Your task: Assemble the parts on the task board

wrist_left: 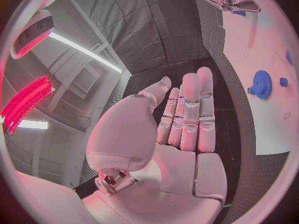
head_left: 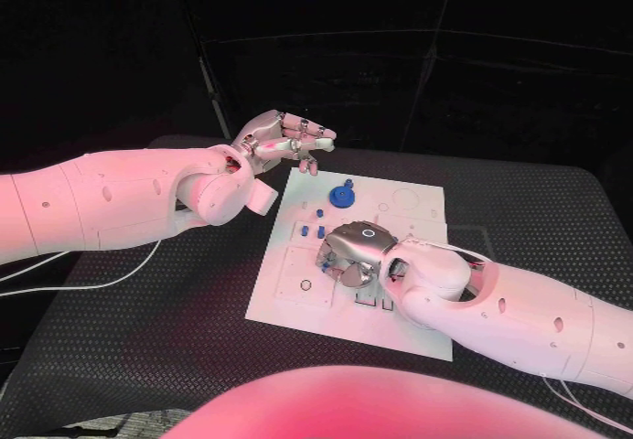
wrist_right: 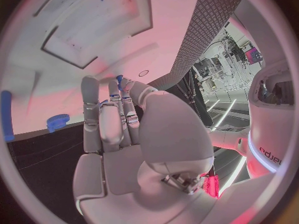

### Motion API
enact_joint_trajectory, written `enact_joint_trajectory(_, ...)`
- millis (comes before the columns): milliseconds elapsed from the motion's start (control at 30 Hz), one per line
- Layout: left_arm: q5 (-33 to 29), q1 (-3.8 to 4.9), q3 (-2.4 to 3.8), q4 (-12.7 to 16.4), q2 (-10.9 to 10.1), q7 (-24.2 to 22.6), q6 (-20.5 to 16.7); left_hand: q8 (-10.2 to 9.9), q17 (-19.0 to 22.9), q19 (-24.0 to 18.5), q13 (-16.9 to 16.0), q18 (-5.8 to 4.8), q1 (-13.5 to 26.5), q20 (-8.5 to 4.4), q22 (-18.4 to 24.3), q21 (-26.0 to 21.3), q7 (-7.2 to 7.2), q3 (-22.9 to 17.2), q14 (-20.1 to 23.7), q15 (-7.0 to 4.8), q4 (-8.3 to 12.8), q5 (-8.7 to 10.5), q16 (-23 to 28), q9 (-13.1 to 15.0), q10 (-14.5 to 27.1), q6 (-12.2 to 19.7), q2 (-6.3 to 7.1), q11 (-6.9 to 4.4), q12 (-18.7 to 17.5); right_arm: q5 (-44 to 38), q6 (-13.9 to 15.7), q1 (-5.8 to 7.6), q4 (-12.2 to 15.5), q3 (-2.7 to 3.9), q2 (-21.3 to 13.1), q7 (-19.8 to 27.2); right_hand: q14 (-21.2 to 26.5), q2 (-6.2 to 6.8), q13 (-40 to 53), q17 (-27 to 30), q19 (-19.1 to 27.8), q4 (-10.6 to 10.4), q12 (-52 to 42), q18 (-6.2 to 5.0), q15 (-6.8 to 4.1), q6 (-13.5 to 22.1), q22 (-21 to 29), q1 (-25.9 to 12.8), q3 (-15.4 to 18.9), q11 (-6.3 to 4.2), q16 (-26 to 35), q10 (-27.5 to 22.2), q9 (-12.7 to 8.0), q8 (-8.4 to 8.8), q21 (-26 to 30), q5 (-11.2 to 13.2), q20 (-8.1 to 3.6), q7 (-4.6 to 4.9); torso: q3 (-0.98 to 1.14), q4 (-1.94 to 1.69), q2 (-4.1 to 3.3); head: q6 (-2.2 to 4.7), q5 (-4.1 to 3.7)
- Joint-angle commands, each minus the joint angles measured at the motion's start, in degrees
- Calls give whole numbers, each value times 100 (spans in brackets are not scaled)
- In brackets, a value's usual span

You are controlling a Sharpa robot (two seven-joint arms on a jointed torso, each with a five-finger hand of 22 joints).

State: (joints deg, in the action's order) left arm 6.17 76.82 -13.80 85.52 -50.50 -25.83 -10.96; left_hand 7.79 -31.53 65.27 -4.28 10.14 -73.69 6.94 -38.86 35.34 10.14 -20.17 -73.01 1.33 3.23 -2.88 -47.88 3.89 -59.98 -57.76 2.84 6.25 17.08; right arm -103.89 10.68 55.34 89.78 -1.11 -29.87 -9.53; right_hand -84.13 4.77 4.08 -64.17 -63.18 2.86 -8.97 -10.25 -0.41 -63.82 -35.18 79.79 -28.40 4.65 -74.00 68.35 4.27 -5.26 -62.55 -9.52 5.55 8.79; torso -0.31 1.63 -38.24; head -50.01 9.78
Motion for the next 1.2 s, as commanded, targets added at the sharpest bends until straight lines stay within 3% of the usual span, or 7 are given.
enact_joint_trajectory(33,-30,10,5,2,9,-72,88,-29,6,-12,5,33,54,20,6,-37,27,36,32,-2,12,4,29,-7,22,1,13,3,14,-119,-195,-4,-9,-11,12,-107,-174,22,-23,23,57,-10,65,62,26,81,8,-87,66,18,9,-118,-25,37,-8,-23,13,17,-1,1,4,1,-2)
enact_joint_trajectory(433,-30,10,5,-15,14,-43,106,-30,9,-15,5,33,51,21,13,-47,29,43,39,-1,11,3,34,-7,27,5,11,5,14,-160,-153,-4,39,-28,-12,-125,-149,116,-47,113,111,-32,191,53,87,239,67,-189,132,85,36,-331,-46,130,26,-40,56,71,0,5,5,1,-24)
enact_joint_trajectory(600,-30,10,5,-19,14,-31,120,-32,12,-16,5,33,45,22,19,-54,32,46,44,0,11,3,38,-8,33,10,8,7,14,-163,25,-5,56,-30,-31,-93,-68,216,-55,421,443,-17,429,-29,225,614,571,-219,171,233,220,-901,-65,179,335,44,126,166,0,4,6,1,-23)
enact_joint_trajectory(933,-30,10,5,-22,7,-13,144,-37,16,-18,6,32,41,23,27,-65,36,54,51,3,9,3,42,-9,44,20,6,11,12,-125,577,-23,252,-31,-185,42,-9,280,-40,646,513,32,400,-36,246,890,600,-189,295,246,337,-1152,-56,171,388,76,160,121,0,5,0,1,-28)
enact_joint_trajectory(1200,-30,10,5,-23,-8,-5,156,-37,16,-18,6,32,41,23,27,-65,36,54,51,3,9,3,42,-9,44,20,6,11,12,-44,885,-32,661,-27,-622,72,-20,255,-23,647,507,34,294,-40,231,844,605,-173,330,230,321,-1092,-35,130,389,31,151,116,3,9,0,1,-71)
